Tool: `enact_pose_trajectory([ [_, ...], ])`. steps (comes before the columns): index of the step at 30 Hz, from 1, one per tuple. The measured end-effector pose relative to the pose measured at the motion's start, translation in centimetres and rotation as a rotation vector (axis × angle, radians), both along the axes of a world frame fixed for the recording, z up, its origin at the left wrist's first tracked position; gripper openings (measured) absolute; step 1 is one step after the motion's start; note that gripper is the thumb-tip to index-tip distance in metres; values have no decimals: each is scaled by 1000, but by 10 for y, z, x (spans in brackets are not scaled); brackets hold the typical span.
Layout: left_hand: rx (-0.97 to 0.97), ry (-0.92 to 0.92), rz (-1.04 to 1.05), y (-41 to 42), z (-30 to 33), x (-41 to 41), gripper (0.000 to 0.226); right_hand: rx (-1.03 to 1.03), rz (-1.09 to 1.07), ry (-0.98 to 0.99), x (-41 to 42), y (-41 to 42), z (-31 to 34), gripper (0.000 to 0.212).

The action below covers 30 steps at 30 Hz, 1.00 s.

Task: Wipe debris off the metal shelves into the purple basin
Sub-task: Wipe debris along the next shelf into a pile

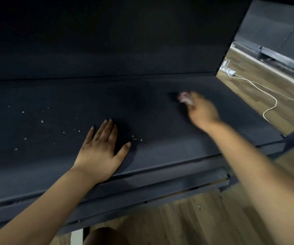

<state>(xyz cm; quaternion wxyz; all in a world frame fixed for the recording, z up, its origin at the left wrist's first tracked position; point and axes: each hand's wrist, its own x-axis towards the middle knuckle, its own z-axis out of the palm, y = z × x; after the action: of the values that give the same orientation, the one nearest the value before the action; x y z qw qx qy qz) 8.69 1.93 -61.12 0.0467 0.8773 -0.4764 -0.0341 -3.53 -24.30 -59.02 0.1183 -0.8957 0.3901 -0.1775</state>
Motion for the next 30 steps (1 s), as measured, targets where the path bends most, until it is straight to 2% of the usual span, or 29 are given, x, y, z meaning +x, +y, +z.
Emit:
enact_pose_trajectory([
  [2,-1,-7,-8,0,0,0,106,16,-148,54,-24,-23,3,28],
  [5,7,-8,-32,-2,-1,0,105,101,-175,48,-23,-25,-5,36],
  [9,-10,-1,-39,-2,-2,1,104,93,3,21,33,12,-10,36],
  [14,-26,11,-39,-3,-1,0,104,-3,356,11,100,88,-12,40],
  [18,-17,2,-47,-3,1,0,102,94,418,-28,108,107,-8,39],
  [21,-10,2,-55,-1,3,-1,106,160,353,-71,90,96,-1,32],
  [24,-4,6,-77,-1,4,-1,126,49,164,-57,56,62,5,28],
  [27,-2,39,-104,-1,4,0,125,37,-57,-108,11,16,13,26],
  [30,1,62,-97,-2,5,0,125,34,-221,-10,-25,-22,5,31],
])
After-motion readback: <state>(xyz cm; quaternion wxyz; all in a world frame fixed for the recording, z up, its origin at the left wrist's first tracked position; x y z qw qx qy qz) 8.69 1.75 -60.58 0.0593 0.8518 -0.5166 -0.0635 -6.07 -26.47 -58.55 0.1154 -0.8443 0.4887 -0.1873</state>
